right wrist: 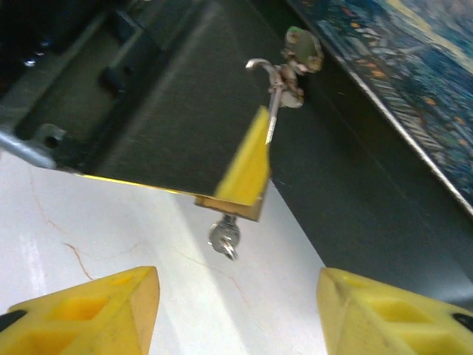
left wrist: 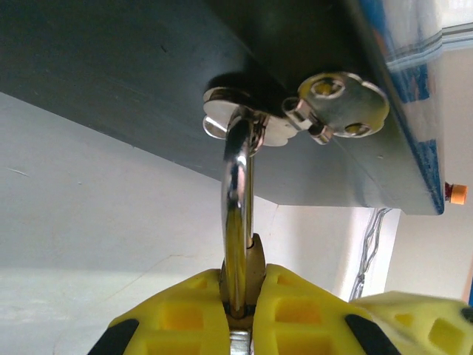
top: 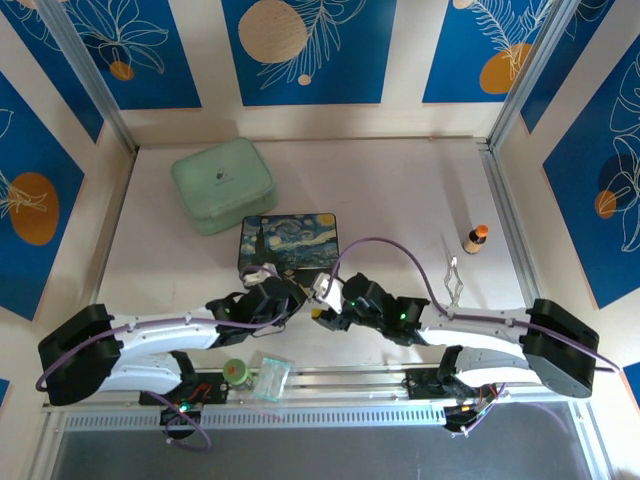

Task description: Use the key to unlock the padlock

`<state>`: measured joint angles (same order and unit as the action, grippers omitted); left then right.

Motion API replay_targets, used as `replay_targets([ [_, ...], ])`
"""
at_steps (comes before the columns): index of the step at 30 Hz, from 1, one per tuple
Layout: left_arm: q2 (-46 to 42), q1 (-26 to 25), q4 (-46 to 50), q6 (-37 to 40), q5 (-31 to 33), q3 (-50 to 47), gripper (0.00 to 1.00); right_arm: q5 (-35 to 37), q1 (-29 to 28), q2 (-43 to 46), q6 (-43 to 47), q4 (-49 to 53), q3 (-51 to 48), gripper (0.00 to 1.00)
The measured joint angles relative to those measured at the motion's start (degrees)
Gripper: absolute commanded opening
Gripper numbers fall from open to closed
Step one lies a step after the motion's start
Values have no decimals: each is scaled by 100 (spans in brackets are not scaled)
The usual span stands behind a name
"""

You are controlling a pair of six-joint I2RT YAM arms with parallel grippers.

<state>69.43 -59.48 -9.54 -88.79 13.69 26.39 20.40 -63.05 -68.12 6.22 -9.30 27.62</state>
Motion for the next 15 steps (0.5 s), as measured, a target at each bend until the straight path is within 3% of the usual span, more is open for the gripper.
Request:
replay_targets([
  [6,0,2,-17,20,-22,0,0,179,-267,-520,479,-343,2,47],
  [10,15,17,17,35,-22,-28,0,525,-310,-817,686,-575,55,38],
  [15,15,17,-24,35,-39,-48,0,876,-310,-1058,774,-933,94,33],
])
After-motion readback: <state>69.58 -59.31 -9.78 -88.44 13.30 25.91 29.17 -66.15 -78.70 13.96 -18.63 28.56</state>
